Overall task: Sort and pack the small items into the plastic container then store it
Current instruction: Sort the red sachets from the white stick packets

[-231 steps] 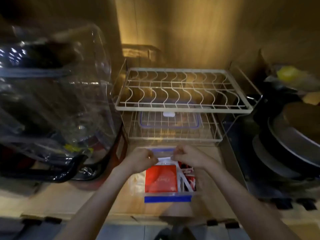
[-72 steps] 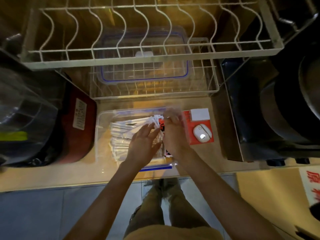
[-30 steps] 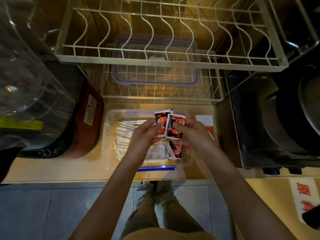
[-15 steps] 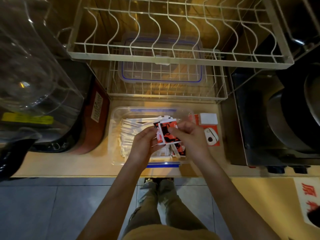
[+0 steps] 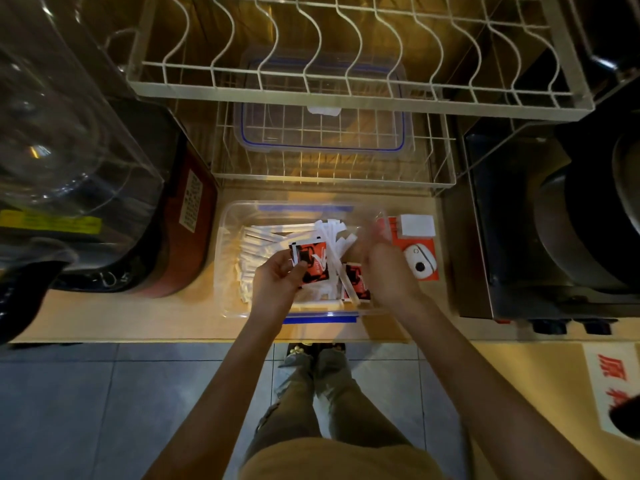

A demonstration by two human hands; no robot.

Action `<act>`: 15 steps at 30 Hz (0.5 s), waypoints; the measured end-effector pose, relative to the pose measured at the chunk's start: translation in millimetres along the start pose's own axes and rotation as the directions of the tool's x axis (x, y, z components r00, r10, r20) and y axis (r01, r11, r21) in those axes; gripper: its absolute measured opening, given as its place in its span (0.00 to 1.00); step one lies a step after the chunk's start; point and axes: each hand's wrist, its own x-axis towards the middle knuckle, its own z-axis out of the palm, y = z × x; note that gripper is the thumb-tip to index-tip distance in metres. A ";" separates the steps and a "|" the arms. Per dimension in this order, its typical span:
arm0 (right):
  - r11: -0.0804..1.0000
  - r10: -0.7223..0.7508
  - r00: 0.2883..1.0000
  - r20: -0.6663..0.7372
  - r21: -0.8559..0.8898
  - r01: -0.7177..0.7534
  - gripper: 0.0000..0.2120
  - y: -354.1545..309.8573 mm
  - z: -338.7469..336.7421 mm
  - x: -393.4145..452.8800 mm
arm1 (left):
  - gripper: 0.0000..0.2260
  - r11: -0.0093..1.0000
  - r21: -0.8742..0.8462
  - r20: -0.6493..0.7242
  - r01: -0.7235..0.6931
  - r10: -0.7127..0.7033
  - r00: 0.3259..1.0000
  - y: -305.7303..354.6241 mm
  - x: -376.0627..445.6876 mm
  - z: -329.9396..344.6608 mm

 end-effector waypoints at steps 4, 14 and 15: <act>0.971 0.012 0.987 0.161 -0.238 0.027 0.17 -3.1 27.7 10.1 | 0.12 0.997 0.076 -0.030 0.001 0.001 1.000 1.2 5.0 0.9; 0.844 -0.023 0.975 0.222 -0.519 0.139 0.20 -0.9 38.0 20.0 | 0.16 0.979 0.201 -0.123 -0.028 0.054 0.991 -3.9 10.3 8.5; 0.848 -0.014 0.972 0.235 -0.512 0.136 0.22 -0.2 39.0 20.8 | 0.16 0.971 0.234 -0.127 -0.053 0.084 0.988 -4.2 9.9 9.7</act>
